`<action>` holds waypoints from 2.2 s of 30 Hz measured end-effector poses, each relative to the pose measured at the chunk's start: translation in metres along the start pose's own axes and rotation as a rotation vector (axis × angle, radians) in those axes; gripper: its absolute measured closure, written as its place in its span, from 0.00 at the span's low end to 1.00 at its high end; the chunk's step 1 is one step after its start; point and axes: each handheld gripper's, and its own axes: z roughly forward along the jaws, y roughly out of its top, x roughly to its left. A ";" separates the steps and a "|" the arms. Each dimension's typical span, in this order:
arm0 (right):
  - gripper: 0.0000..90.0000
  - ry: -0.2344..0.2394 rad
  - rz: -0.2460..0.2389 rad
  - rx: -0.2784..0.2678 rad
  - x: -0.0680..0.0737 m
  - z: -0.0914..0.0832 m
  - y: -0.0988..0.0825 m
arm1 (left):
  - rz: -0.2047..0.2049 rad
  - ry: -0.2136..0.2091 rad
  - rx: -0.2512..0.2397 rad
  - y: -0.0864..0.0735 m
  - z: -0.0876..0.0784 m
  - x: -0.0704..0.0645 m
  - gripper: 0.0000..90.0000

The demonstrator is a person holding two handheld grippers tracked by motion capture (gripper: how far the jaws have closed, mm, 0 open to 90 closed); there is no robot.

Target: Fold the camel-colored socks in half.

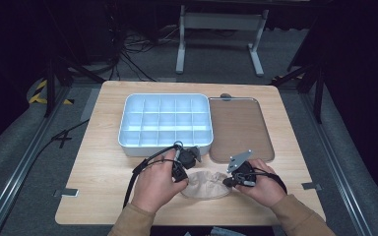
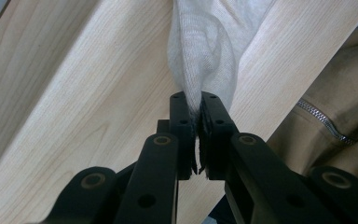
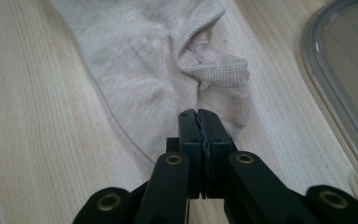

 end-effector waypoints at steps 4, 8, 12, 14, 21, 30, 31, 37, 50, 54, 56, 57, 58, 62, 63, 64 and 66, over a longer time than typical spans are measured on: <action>0.99 -0.011 -0.008 -0.001 0.003 0.003 0.001 | 0.011 -0.012 -0.025 0.002 -0.003 -0.002 0.94; 0.99 0.001 -0.002 -0.016 0.001 0.003 -0.001 | 0.029 -0.011 -0.051 0.011 -0.002 -0.007 0.94; 0.99 0.007 0.000 -0.028 0.000 0.004 -0.003 | 0.055 -0.019 -0.067 0.021 0.000 -0.013 0.94; 0.99 -0.001 -0.009 -0.025 0.001 0.004 -0.002 | 0.068 -0.018 -0.072 0.025 0.000 -0.014 0.94; 0.99 0.006 -0.007 -0.039 0.003 0.005 -0.003 | 0.092 -0.014 -0.080 0.037 -0.002 -0.019 0.94; 1.00 0.014 0.030 -0.087 0.003 0.005 -0.010 | 0.149 -0.019 -0.074 0.056 0.002 -0.030 0.94; 0.99 0.015 0.031 -0.096 0.003 0.005 -0.011 | 0.153 -0.022 -0.071 0.059 0.003 -0.031 0.94; 0.99 0.000 0.039 -0.124 0.005 0.005 -0.015 | 0.171 0.001 -0.051 0.069 0.011 -0.034 0.94; 0.99 -0.003 0.052 -0.150 0.006 0.005 -0.018 | 0.187 -0.021 0.003 0.085 0.032 -0.037 0.94; 0.99 -0.016 0.045 -0.144 0.007 0.005 -0.017 | 0.186 -0.016 0.011 0.088 0.036 -0.037 0.94; 0.99 -0.021 0.043 -0.139 0.008 0.005 -0.017 | 0.183 -0.024 0.004 0.087 0.036 -0.036 0.93; 0.99 -0.021 0.043 -0.139 0.008 0.005 -0.017 | 0.183 -0.024 0.004 0.087 0.036 -0.036 0.92; 0.98 -0.023 0.043 -0.138 0.008 0.004 -0.017 | 0.179 -0.035 -0.007 0.086 0.035 -0.036 0.92; 0.92 -0.055 0.052 -0.136 0.011 0.001 -0.016 | 0.174 -0.057 -0.043 0.082 0.026 -0.036 0.76; 0.91 -0.057 0.057 -0.136 0.011 -0.001 -0.016 | 0.175 -0.059 -0.063 0.079 0.023 -0.036 0.72; 0.91 -0.057 0.057 -0.136 0.011 -0.001 -0.016 | 0.175 -0.059 -0.063 0.079 0.023 -0.036 0.69; 0.89 -0.059 0.064 -0.148 0.010 -0.009 -0.016 | 0.171 -0.064 -0.114 0.071 0.013 -0.036 0.69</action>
